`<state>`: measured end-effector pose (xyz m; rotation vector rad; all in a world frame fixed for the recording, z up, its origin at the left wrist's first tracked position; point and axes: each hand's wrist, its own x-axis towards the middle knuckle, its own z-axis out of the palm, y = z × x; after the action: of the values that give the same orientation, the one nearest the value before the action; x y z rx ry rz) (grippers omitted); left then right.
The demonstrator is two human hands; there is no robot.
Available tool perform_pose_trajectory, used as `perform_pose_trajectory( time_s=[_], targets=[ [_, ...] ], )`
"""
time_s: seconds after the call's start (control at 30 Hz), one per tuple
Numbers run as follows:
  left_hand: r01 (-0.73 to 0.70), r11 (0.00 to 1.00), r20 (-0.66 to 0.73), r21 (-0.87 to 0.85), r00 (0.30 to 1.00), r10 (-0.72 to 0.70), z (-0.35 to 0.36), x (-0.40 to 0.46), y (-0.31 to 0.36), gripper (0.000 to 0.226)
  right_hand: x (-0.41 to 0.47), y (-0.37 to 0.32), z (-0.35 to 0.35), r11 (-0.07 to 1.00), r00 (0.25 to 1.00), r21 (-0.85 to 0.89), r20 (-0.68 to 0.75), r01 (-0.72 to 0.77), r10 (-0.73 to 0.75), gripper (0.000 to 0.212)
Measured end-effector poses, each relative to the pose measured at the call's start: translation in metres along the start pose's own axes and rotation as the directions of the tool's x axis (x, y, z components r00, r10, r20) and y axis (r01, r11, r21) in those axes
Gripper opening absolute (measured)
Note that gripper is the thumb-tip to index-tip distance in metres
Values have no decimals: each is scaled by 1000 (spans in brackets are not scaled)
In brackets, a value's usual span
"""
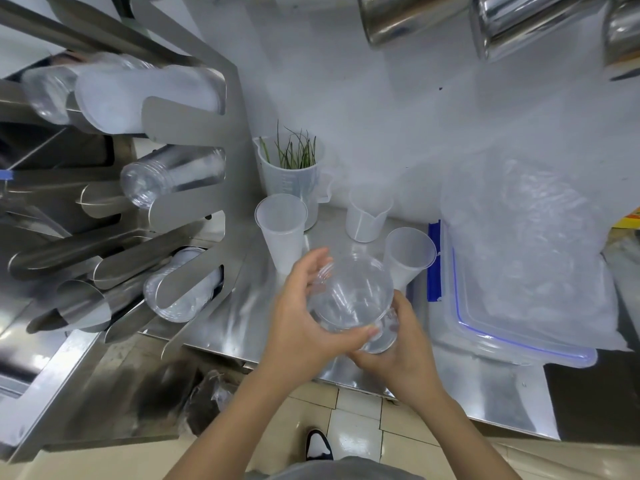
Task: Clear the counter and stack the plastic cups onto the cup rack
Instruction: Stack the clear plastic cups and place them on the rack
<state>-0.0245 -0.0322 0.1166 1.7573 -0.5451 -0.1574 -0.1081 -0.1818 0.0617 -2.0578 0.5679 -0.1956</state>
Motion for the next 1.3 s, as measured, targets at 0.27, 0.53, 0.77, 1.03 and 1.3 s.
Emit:
perform_pose_trajectory(
  time_s=[0.27,0.53,0.77,1.03,1.3],
  targets=[
    [63,995,37,80,997,-66,7,-5,-20,104,1,-2,2,1000,1000,16,13,20,-21,106],
    [122,992,57,44,991,-125,6,-4,-22,104,0,-16,-11,967,981,172,26,186,-193,96],
    [290,936,171,-200,951,-258,-9,2,-15,99,1,-25,-28,939,980,310,82,150,-183,101],
    [432,818,282,-379,896,-343,-19,2,-2,92,6,-34,-27,660,945,725,320,-195,-72,87],
    [551,676,417,-489,829,-373,-32,-4,10,89,-5,-49,-2,209,722,726,683,-655,-107,93]
  ],
)
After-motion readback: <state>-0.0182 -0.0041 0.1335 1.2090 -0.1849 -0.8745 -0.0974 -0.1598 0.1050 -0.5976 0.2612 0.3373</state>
